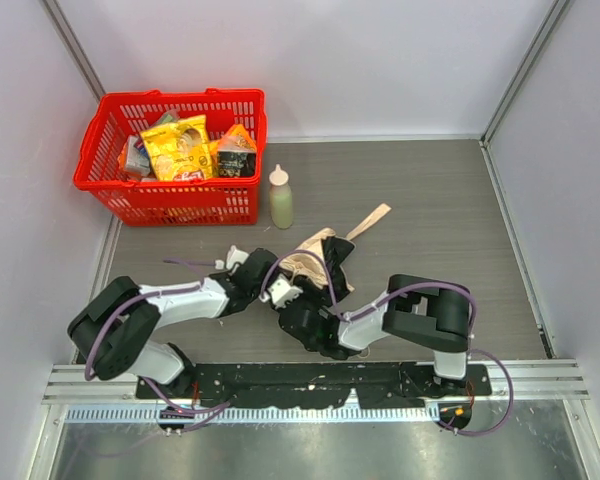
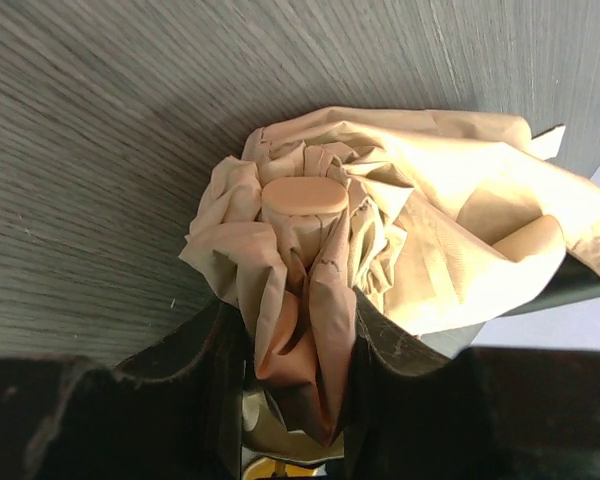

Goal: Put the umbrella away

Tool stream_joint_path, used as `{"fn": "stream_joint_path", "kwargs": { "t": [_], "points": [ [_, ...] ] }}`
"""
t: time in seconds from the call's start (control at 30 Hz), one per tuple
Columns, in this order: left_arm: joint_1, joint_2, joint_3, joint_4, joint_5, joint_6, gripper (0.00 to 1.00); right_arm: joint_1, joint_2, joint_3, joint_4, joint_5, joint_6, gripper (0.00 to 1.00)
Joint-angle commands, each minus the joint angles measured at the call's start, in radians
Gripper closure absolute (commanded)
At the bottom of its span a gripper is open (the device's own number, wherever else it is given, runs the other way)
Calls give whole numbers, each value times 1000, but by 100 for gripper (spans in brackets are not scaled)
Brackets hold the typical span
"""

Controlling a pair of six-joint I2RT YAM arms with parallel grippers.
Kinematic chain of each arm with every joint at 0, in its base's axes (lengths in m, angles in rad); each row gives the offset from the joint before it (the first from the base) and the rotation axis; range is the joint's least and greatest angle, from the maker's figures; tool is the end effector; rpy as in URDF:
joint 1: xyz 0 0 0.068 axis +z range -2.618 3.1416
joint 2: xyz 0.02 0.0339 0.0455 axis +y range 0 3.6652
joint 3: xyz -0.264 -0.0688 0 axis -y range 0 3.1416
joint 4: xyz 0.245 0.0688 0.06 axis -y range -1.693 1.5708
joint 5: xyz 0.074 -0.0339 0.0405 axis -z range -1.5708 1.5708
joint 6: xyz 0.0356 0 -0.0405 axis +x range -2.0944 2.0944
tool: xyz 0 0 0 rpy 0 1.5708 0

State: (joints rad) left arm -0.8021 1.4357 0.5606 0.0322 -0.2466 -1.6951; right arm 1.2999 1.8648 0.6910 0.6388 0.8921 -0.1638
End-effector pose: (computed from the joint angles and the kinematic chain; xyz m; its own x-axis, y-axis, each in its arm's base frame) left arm 0.1868 -0.1807 0.1445 -0.5153 -0.8513 -0.0983 -0.5874 0.4345 -0.6828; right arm 0.1149 0.3100 0.1143 -0.0652 -0.6173 -0.7840 -0.4422 0.7222 -0.5318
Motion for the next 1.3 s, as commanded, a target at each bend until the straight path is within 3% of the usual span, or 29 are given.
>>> {"fn": "stream_joint_path", "kwargs": {
  "t": [0.0, 0.03, 0.07, 0.13, 0.33, 0.37, 0.5, 0.67, 0.87, 1.03, 1.17, 1.27],
  "points": [
    [-17, 12, -41, -256, 36, 17, 100, -25, 50, 25, -123, 107, 36, 62],
    [-19, 9, -44, -253, 36, 14, 100, -34, 39, 16, -157, 88, 73, 71],
    [-19, 5, -45, -252, 33, 14, 100, -40, 27, 16, -183, 65, 90, 86],
    [-17, -1, -51, -244, 30, 6, 100, -53, 4, 2, -229, -6, 142, 99],
    [-16, -60, -96, -158, -16, 8, 100, -142, -67, -108, -199, -436, 256, 99],
    [-13, -73, -116, -122, -22, 17, 96, -152, -72, -119, -168, -508, 267, 99],
    [-6, -150, -191, -5, -46, 25, 49, -211, -90, -156, -133, -651, 320, 99],
    [14, -282, -263, 55, -77, 90, 1, -281, -102, -169, -114, -810, 359, 99],
    [23, -367, -261, -12, -102, 130, 0, -413, -78, -171, -85, -1120, 474, 99],
    [21, -218, -208, 92, -73, 138, 0, -504, -9, -145, -39, -1373, 562, 99],
    [20, -106, -163, 201, -59, 170, 0, -560, 45, -137, 16, -1502, 625, 99],
    [21, -78, -130, 190, -78, 179, 0, -594, 88, -145, 73, -1559, 682, 99]
  ]
}}
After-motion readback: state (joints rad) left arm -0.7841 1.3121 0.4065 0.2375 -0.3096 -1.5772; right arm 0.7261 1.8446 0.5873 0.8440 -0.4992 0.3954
